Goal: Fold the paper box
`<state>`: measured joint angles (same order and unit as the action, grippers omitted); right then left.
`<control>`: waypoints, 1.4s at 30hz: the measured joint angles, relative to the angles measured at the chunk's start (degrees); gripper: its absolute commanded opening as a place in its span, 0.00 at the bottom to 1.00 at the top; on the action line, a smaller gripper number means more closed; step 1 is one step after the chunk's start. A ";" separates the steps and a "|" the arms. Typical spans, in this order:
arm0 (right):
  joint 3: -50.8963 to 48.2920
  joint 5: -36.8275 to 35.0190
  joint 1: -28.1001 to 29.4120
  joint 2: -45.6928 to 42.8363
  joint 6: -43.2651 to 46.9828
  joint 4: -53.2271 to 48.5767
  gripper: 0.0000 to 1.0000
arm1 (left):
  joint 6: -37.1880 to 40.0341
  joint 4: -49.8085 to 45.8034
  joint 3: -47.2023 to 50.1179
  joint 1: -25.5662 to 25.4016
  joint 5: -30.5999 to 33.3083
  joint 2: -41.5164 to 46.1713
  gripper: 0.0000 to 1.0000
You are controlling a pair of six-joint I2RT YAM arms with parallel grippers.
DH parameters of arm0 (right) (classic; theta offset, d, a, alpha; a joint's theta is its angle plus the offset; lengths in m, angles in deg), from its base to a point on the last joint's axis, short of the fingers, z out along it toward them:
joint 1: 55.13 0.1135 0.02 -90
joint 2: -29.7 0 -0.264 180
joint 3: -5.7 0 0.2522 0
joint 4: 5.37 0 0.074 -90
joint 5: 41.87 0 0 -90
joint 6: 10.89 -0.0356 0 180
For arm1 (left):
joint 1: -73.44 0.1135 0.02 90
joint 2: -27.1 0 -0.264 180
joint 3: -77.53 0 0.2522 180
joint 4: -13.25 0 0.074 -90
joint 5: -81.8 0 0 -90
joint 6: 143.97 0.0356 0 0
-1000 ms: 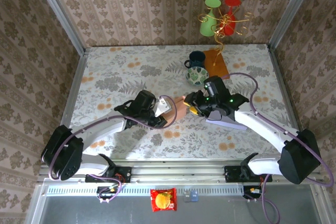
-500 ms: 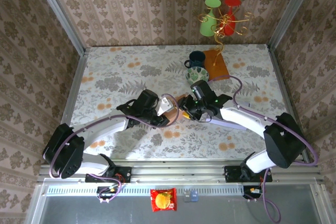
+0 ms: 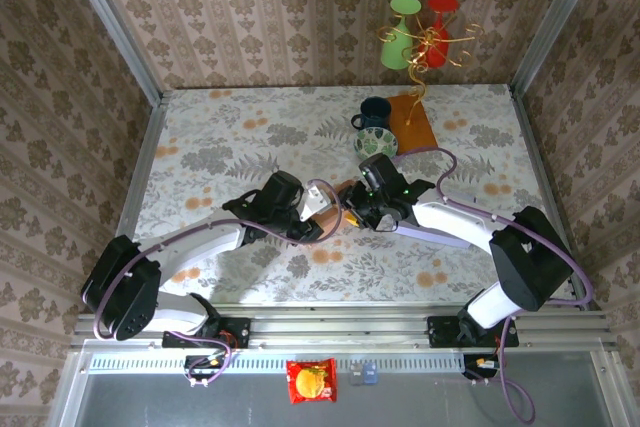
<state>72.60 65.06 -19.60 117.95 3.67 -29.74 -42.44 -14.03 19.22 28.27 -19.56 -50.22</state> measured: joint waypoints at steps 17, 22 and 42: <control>7.41 1.27 -2.08 -4.02 18.03 -14.21 0.53 | 0.57 0.28 0.00 -0.55 0.22 0.00 0.39; 7.82 1.25 -3.30 -13.14 32.87 -20.74 0.53 | 2.23 0.22 0.00 -0.57 -0.26 0.00 0.38; 10.91 5.38 -15.54 -10.69 71.49 -27.98 0.51 | 7.89 -1.84 0.00 1.86 -5.90 0.24 0.38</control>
<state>83.51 70.44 -35.14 107.26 75.17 -57.72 -34.55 -15.87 19.22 30.13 -25.46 -49.98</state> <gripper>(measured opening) 0.509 0.395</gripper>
